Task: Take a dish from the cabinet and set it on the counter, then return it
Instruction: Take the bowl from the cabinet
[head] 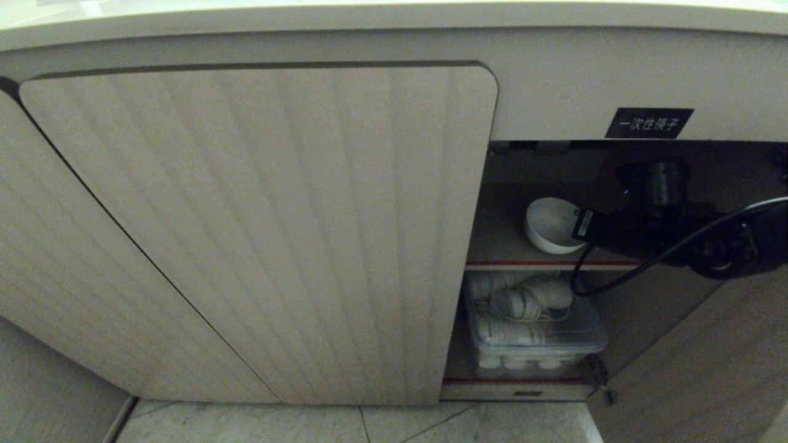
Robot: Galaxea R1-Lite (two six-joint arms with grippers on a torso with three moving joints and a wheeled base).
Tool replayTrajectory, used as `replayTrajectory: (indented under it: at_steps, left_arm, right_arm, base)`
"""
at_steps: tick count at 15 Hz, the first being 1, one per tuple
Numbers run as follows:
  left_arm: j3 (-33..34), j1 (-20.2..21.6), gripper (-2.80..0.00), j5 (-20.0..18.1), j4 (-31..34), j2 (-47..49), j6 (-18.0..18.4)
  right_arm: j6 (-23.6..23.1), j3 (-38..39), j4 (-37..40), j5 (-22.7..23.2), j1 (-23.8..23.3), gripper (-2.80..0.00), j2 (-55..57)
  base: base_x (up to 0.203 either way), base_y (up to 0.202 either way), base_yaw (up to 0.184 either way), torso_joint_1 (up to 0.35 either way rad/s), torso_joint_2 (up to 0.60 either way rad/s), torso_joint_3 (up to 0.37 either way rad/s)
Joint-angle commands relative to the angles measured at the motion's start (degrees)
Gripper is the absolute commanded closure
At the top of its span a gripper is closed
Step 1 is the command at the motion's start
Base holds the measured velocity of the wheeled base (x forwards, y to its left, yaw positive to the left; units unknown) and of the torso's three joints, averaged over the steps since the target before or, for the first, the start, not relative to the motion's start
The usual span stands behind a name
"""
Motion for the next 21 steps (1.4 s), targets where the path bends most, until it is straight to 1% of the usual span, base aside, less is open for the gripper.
replayTrajectory:
  at_steps: [1,8,13,16,21]
  left_arm:
    - [0.0,0.0,0.00,0.0,0.0,0.0,0.0]
    - [0.0,0.0,0.00,0.0,0.0,0.0,0.0]
    - [0.1,0.0,0.00,0.0,0.0,0.0,0.0]
    - [0.1,0.0,0.00,0.0,0.0,0.0,0.0]
    - [0.0,0.0,0.00,0.0,0.0,0.0,0.0]
  right_arm:
    - [0.3,1.4,-0.2,0.0,0.2,0.00,-1.9]
    - [0.4,8.3,-0.3,0.2,1.0,0.00,-7.3]
    - [-0.1,15.9,-3.5,0.9,2.5,0.00,-12.9]
    - [0.0,17.7,-3.5,0.9,3.2,0.00,-14.9]
    - [-2.8,24.8,-3.4,1.1,3.8,0.00,-23.0]
  base:
    - [0.000,0.000,0.000,0.000,0.00,0.000]
    - [0.000,0.000,0.000,0.000,0.00,0.000]
    - [0.000,0.000,0.000,0.000,0.00,0.000]
    - [0.000,0.000,0.000,0.000,0.00,0.000]
    - [0.000,0.000,0.000,0.000,0.00,0.000]
